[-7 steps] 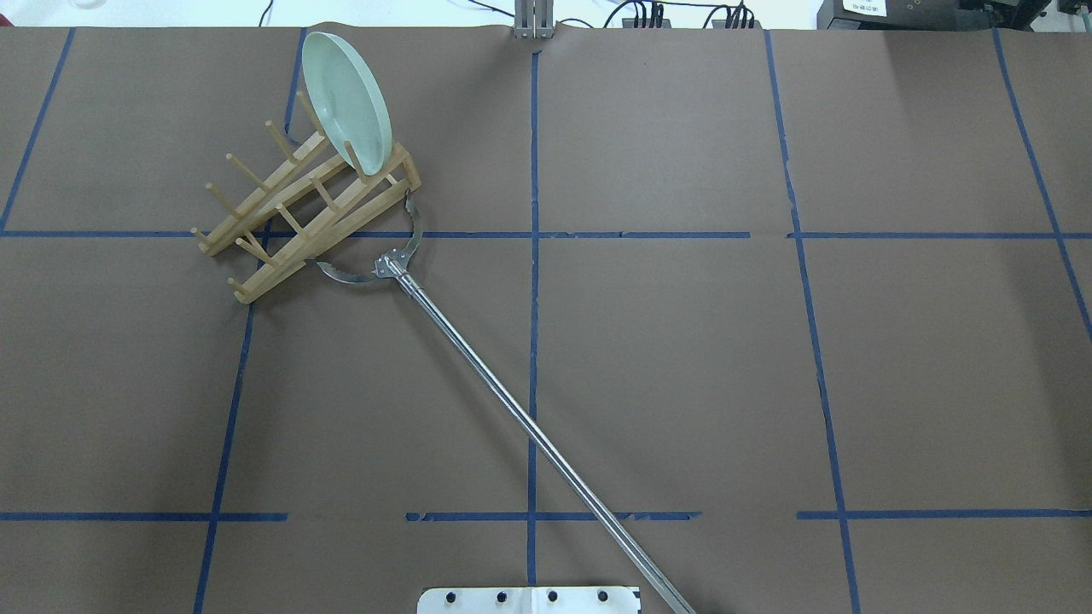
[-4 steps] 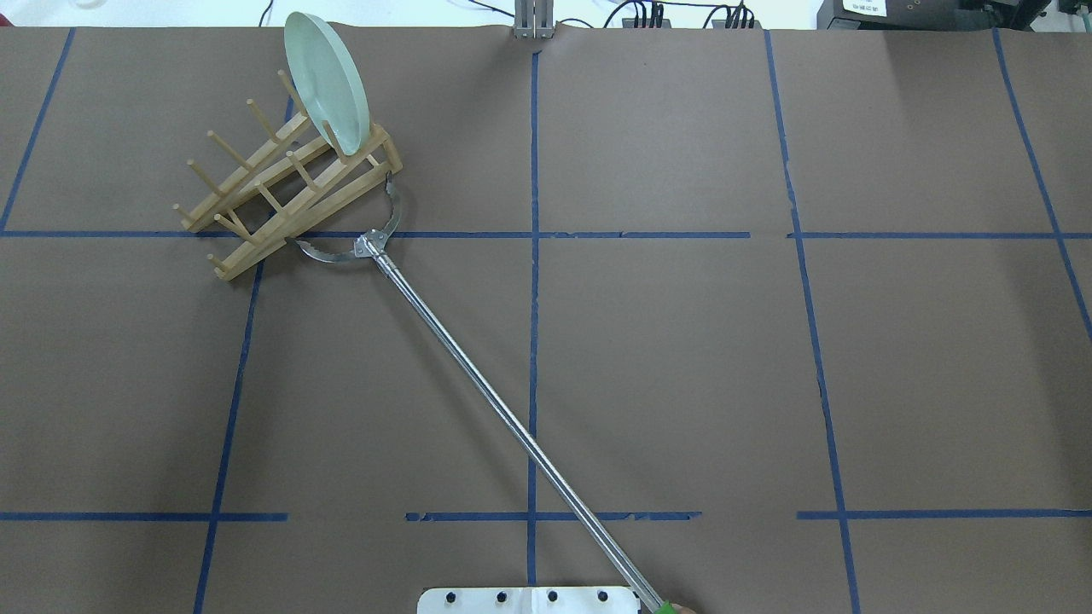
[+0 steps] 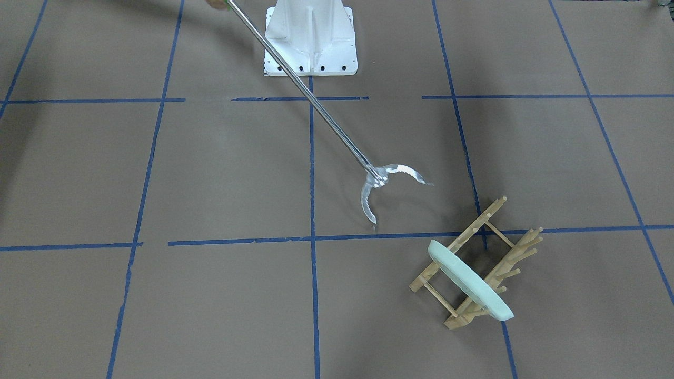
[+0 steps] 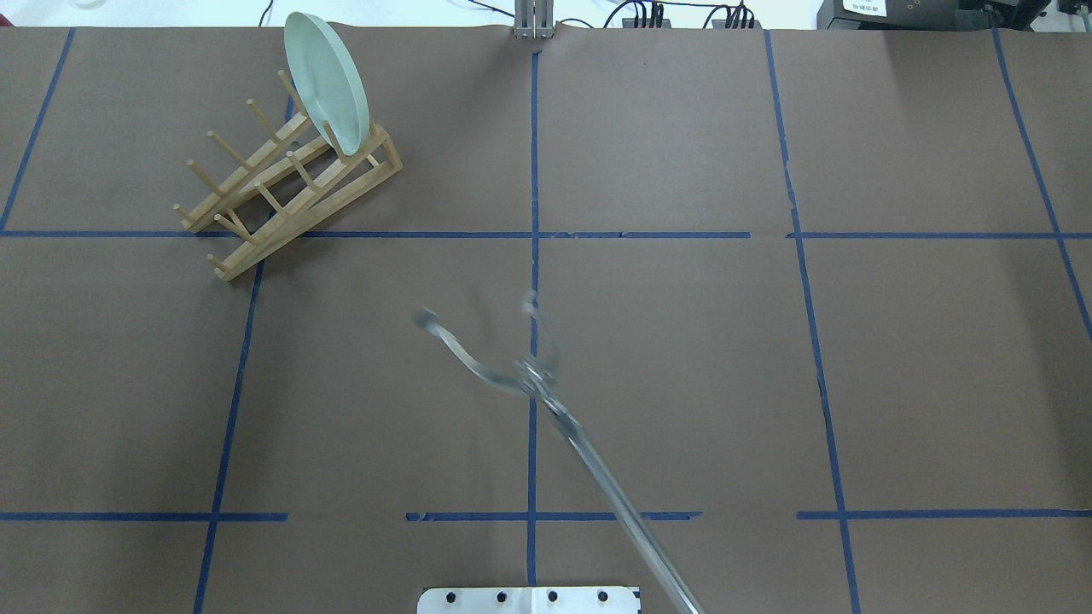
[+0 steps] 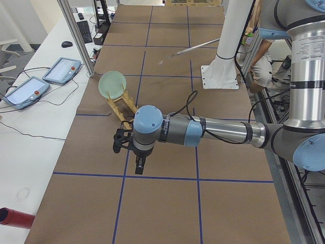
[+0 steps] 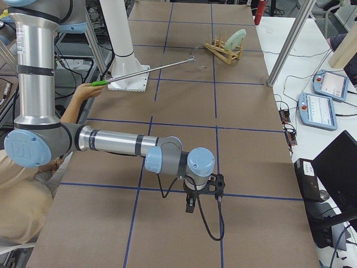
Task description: Place plate on table
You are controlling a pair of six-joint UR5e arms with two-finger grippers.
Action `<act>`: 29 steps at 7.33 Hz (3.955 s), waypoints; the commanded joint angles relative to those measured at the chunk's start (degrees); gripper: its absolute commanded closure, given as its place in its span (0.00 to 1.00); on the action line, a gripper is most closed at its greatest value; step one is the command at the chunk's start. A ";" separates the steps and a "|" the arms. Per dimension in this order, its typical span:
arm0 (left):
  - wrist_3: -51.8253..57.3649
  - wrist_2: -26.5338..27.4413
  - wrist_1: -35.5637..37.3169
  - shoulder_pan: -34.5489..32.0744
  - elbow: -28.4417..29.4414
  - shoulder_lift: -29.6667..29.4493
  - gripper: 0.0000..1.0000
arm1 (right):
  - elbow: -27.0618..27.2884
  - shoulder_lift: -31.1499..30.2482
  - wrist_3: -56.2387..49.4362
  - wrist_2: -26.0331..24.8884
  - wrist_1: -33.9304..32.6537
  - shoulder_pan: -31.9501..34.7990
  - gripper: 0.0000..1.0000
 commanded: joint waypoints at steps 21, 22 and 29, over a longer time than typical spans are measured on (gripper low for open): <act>-102.58 37.46 -69.94 43.04 25.70 -35.71 0.89 | 0.00 0.03 0.00 0.00 0.00 0.00 0.00; -102.58 37.38 -69.86 42.95 25.36 -35.62 1.00 | 0.00 0.03 0.00 0.00 0.00 0.00 0.00; -103.19 37.46 -59.49 39.97 6.67 -31.68 1.00 | 0.00 0.03 0.00 0.00 0.00 0.00 0.00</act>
